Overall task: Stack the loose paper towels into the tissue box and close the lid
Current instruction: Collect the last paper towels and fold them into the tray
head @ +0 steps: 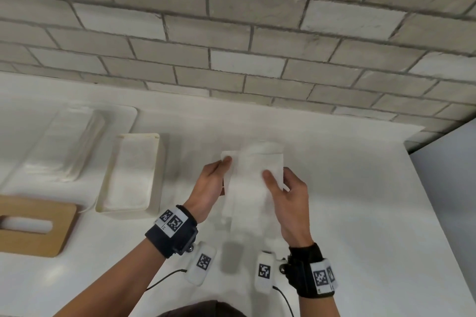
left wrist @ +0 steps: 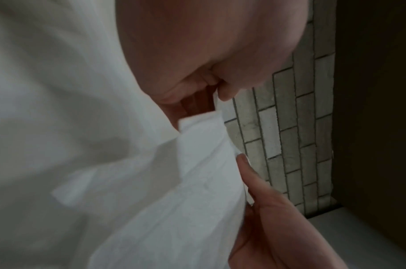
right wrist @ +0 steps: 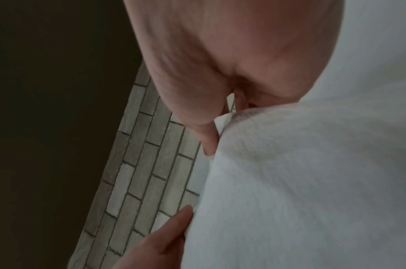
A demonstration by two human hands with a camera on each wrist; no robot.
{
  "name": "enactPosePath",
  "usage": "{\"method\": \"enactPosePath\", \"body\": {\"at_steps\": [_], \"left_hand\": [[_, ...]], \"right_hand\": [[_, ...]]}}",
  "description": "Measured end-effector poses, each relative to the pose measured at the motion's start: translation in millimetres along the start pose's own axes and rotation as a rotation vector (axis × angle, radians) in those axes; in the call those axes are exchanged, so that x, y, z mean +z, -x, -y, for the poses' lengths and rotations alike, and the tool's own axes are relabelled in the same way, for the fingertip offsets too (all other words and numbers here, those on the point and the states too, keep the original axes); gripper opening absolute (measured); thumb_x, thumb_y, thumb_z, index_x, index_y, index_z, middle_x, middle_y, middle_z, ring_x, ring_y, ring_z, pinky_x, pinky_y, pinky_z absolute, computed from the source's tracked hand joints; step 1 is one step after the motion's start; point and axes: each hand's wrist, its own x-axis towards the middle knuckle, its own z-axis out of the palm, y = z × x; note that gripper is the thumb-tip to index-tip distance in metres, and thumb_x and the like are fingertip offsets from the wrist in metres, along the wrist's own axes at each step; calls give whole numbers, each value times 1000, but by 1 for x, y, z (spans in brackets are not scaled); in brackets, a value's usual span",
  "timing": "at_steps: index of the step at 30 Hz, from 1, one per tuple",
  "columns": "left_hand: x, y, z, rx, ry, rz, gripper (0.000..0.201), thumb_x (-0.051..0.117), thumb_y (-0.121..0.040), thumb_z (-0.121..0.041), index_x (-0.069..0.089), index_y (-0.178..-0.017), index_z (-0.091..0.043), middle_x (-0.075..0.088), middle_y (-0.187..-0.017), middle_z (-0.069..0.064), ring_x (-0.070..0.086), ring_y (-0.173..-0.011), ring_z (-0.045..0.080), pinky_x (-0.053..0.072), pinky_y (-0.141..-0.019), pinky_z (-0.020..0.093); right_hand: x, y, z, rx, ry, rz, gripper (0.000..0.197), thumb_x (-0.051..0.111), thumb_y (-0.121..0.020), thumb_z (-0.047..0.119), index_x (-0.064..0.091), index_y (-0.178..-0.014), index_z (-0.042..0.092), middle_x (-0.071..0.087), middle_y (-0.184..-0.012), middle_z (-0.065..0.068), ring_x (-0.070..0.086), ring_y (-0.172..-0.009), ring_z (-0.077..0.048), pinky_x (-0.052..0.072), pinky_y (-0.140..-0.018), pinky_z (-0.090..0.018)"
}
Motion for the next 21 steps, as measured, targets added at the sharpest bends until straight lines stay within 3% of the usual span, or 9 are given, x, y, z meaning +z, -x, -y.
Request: {"method": "enactPosePath", "body": {"at_steps": [6,8,9,11,13,14,16,19,21], "left_hand": [[-8,9,-8,7,4,28,50,39,-114,-47,78,-118,-16,82,-108,6,78,-98,24,56,-85,37],[-10,12,-10,19,2,31,56,33,-114,-53,78,-120,-19,82,-111,7,78,-103,26,58,-91,42],[-11,13,-10,27,2,36,59,32,-113,-55,78,-121,-19,82,-111,7,78,-105,27,59,-95,43],[-13,17,-12,41,-7,14,58,36,-113,-55,78,-118,-16,82,-109,10,77,-105,32,57,-95,44],[-15,20,-11,58,3,-30,48,41,-114,-47,77,-116,-14,82,-106,8,77,-104,33,58,-91,42],[-17,22,-11,66,6,-47,43,42,-115,-43,76,-115,-16,83,-106,5,78,-103,29,59,-90,41],[-20,24,-11,73,18,-71,38,43,-115,-40,75,-115,-20,83,-106,0,78,-101,22,59,-91,41],[-31,27,-11,85,74,-90,37,43,-115,-38,75,-117,-21,82,-110,0,78,-103,20,59,-90,41],[-39,29,-13,92,103,-100,35,44,-115,-36,76,-115,-22,82,-109,-1,77,-103,20,59,-88,40]], "right_hand": [[-6,0,4,-42,153,205,23,72,-104,37,79,-109,16,81,-107,-3,75,-105,-33,58,-99,-57],[-5,0,3,-70,214,214,34,72,-103,46,77,-104,12,79,-102,-7,72,-101,-36,57,-90,-45],[-4,-1,1,-83,247,209,49,71,-100,55,73,-101,6,75,-101,-16,69,-96,-40,54,-83,-41],[-3,-3,-2,-104,328,211,63,70,-96,65,69,-101,2,69,-101,-23,64,-92,-43,51,-74,-41],[-2,0,1,-138,403,192,36,74,-98,53,76,-102,17,76,-96,-1,70,-85,-26,55,-76,-40],[-1,4,6,-158,424,155,21,76,-99,46,78,-105,26,78,-98,10,72,-84,-15,55,-75,-33],[-1,15,19,-221,450,59,11,78,-97,40,77,-105,32,77,-96,20,71,-83,-8,52,-71,-23],[-4,31,36,-300,449,-7,6,74,-101,38,74,-99,33,73,-86,14,66,-75,-9,49,-65,-27],[-3,43,52,-279,337,80,4,71,-104,34,74,-103,31,73,-85,5,65,-71,-13,49,-64,-34]]}}
